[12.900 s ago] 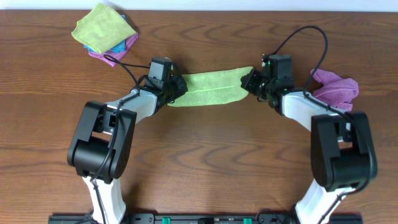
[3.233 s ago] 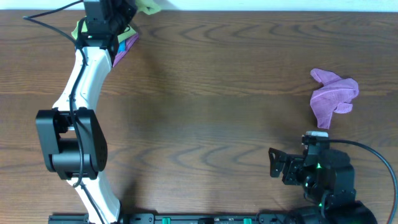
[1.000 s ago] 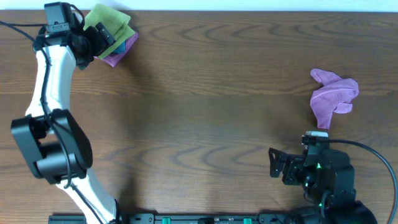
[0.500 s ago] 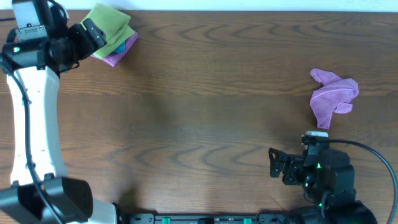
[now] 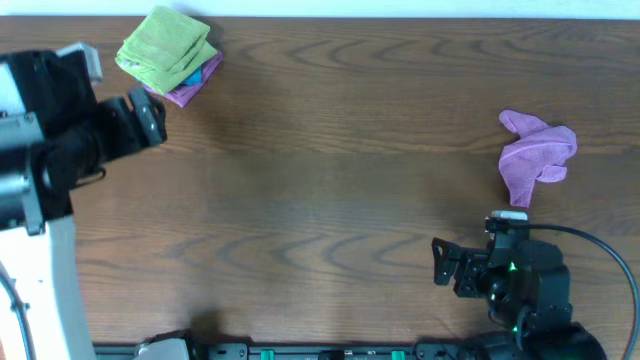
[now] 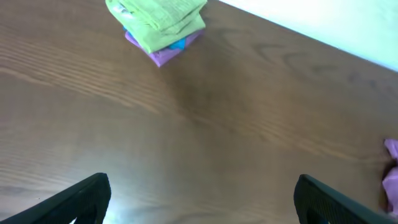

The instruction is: Fold the cloth

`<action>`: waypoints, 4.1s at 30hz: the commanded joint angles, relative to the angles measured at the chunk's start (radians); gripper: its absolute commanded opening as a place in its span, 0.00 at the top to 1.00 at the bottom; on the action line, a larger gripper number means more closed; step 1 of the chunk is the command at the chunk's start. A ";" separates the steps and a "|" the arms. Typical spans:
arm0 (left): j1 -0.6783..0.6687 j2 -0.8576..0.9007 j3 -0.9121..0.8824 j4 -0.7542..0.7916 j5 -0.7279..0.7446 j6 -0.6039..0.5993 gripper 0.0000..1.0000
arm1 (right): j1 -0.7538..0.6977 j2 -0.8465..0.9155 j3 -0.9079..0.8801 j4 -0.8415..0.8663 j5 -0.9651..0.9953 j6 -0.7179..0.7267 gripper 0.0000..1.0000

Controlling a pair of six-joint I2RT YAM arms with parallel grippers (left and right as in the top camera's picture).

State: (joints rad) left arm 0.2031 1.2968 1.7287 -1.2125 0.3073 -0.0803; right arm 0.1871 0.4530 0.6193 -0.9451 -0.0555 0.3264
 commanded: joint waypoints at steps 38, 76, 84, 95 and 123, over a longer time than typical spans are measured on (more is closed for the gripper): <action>0.006 -0.837 -0.674 0.149 -0.026 0.264 0.05 | -0.005 -0.005 -0.005 0.002 -0.001 0.010 0.01; -0.089 -1.293 -1.371 0.383 -0.082 0.396 0.05 | -0.005 -0.005 -0.005 0.002 -0.001 0.010 0.01; -0.102 -1.293 -1.434 0.383 -0.082 0.444 0.05 | -0.005 -0.005 -0.005 0.002 -0.001 0.010 0.01; -0.108 -1.293 -1.502 0.383 -0.088 0.478 0.05 | -0.005 -0.005 -0.005 0.002 -0.001 0.010 0.01; -0.108 -1.293 -1.543 0.383 -0.108 0.477 0.05 | -0.005 -0.005 -0.005 0.002 -0.001 0.010 0.01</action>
State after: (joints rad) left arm 0.1005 0.0109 0.2237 -0.7994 0.2165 0.3935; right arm 0.1871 0.4530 0.6174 -0.9451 -0.0551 0.3267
